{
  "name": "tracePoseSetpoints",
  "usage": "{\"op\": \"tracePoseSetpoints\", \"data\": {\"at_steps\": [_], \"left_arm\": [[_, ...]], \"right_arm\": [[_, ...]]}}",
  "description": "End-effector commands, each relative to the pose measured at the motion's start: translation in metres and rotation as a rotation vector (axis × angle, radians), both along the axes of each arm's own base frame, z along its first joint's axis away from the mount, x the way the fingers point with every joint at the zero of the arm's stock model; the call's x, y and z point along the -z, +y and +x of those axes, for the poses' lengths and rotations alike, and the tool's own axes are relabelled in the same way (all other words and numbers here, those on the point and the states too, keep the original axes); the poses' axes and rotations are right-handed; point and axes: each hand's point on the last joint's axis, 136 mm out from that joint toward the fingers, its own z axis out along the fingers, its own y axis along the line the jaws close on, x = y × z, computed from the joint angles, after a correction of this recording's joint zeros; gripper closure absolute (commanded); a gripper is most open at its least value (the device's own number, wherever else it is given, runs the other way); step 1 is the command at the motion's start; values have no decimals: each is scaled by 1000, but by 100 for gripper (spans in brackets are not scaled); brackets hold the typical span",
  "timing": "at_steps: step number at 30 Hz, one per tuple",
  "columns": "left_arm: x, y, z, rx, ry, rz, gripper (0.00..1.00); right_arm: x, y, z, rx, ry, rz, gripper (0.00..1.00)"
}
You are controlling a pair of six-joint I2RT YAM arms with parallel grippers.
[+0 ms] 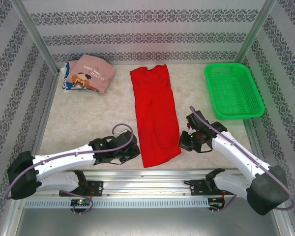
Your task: Fold and stack the t-shirts
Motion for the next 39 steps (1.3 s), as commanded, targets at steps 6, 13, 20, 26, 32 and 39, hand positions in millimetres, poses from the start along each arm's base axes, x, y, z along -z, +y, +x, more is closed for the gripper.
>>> {"op": "tracePoseSetpoints", "data": {"at_steps": [6,13,20,26,32,39], "left_arm": [[32,-34,-18,109,131,45,57],[61,-37,-34,133,250,163,53],[78,-37,-35,104,270,201,57],[90,-41,-35,122,297,248,58],[98,-49,-30,141,299,282,69],[86,-52,-21,175,260,290,92]], "right_arm": [[18,-4,-14,-4,63,-24,100],[20,-5,-16,-25,62,-28,100],[21,-4,-18,-38,57,-20,100],[21,-4,-20,-43,52,-12,100],[20,-5,-22,-40,36,-6,100],[21,-4,-23,-37,36,5,100]]}}
